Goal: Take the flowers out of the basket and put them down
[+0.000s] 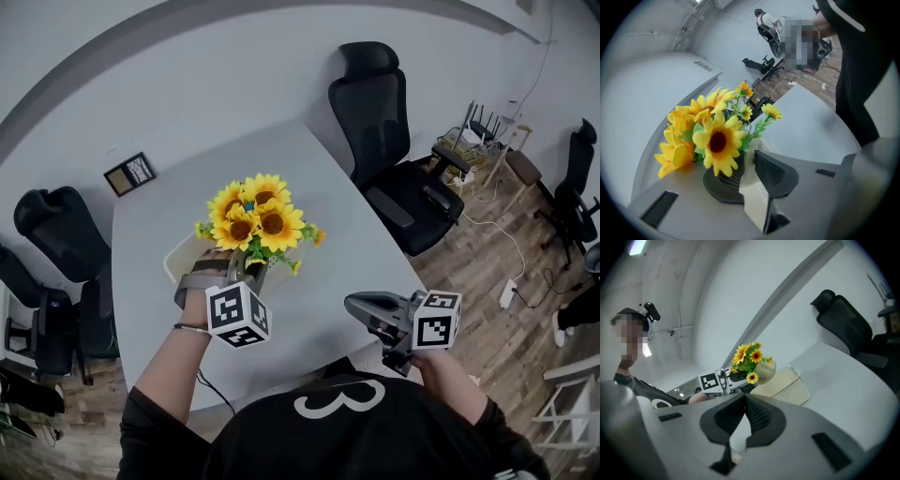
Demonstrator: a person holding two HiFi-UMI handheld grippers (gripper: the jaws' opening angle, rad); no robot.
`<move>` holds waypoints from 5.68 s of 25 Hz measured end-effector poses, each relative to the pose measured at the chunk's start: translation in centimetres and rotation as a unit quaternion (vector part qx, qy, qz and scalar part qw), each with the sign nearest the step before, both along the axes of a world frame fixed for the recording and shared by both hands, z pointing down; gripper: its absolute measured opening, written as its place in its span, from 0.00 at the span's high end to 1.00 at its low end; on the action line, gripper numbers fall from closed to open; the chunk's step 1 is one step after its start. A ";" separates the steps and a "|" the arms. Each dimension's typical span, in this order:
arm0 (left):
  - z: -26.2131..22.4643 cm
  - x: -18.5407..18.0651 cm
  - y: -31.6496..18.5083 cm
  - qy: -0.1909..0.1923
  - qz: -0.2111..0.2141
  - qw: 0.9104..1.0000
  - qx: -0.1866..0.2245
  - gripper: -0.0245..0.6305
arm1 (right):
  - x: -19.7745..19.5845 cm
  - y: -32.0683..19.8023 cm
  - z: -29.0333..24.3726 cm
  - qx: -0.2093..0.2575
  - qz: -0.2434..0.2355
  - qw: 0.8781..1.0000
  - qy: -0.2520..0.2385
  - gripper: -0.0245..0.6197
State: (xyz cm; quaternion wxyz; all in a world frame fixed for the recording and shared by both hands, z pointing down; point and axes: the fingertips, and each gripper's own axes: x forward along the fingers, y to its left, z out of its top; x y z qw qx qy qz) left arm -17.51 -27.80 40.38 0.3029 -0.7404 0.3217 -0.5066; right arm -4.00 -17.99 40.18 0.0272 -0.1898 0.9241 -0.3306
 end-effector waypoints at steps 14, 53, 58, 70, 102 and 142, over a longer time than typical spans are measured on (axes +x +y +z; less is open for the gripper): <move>0.3 12.2 1.1 0.012 0.098 0.995 -0.002 0.85 | 8.5 2.2 0.9 0.000 0.086 0.996 -0.012 0.95; 16.2 20.4 -2.7 -0.041 0.144 0.978 -0.145 0.85 | 17.5 -1.9 4.7 -0.065 0.179 0.982 -0.016 0.95; 18.3 20.3 -3.0 -0.044 0.129 0.978 -0.160 0.85 | 17.6 -2.6 4.9 -0.063 0.179 0.982 -0.017 0.95; 20.2 20.4 -2.9 -0.039 0.126 0.975 -0.181 0.84 | 17.7 -4.8 4.7 -0.066 0.173 0.982 -0.021 0.95; 16.1 17.6 0.6 0.088 0.103 0.972 -0.193 0.68 | 12.5 -0.5 4.4 -0.054 0.156 0.986 -0.014 0.95; -4.6 24.7 32.6 0.580 0.041 0.763 -0.283 0.94 | 14.8 23.5 -4.2 0.110 -0.007 0.994 0.018 0.95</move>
